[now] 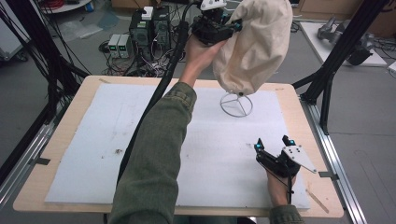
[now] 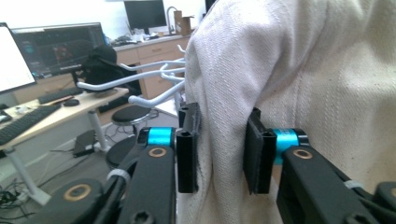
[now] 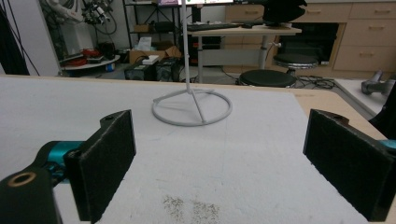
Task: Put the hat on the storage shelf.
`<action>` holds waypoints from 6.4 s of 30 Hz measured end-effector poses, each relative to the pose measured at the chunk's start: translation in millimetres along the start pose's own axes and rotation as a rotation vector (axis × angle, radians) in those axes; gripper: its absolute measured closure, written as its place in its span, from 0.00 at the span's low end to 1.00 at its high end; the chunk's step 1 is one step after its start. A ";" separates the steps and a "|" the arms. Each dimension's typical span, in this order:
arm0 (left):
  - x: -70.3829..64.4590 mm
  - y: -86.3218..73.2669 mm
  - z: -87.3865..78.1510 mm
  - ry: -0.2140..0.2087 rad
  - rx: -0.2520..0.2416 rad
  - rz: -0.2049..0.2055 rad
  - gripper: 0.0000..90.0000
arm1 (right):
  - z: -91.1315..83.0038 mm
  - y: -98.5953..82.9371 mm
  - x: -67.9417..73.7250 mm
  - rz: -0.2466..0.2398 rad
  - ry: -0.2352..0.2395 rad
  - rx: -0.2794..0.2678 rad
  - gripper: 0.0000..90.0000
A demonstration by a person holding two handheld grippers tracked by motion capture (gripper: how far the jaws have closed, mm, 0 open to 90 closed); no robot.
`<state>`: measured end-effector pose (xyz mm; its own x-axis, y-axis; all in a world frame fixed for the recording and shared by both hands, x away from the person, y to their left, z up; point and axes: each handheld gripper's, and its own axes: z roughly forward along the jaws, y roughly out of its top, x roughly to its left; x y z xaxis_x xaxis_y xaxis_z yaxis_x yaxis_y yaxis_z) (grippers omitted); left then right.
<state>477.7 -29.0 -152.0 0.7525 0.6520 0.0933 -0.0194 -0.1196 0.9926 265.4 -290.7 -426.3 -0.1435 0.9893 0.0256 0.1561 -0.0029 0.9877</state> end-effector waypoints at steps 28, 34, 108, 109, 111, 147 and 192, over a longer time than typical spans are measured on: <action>22.4 -19.9 -58.5 -0.002 -0.157 -0.113 0.36 | -1.3 0.5 -0.3 0.000 -0.003 -0.008 0.09; 27.5 -19.7 -90.5 0.058 -0.192 -0.091 0.35 | -2.1 0.7 -0.4 0.005 -0.004 -0.007 0.09; 47.3 -221.7 -348.6 0.521 -0.139 -0.208 0.29 | -7.8 -2.0 2.5 -0.016 -0.021 -0.002 0.09; 47.3 -221.7 -348.6 0.521 -0.139 -0.208 0.29 | -7.8 -2.0 2.5 -0.016 -0.021 -0.002 0.09; 47.0 -226.0 -352.7 0.530 -0.137 -0.214 0.29 | -7.8 -2.1 2.4 -0.014 -0.022 -0.003 0.09; 37.0 -315.2 -380.6 0.821 0.009 -0.266 0.26 | -14.1 -9.4 -4.0 0.105 -0.038 0.030 0.09; 32.1 -319.2 -381.9 0.781 0.026 -0.276 0.27 | -7.3 -12.1 -3.1 0.166 -0.001 0.066 0.09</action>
<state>256.7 316.0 -436.3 0.0541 0.9916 -0.1171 0.1212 0.1099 0.9865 256.8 -294.8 -437.2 -0.1099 0.9762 0.1871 0.2414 -0.1564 0.9577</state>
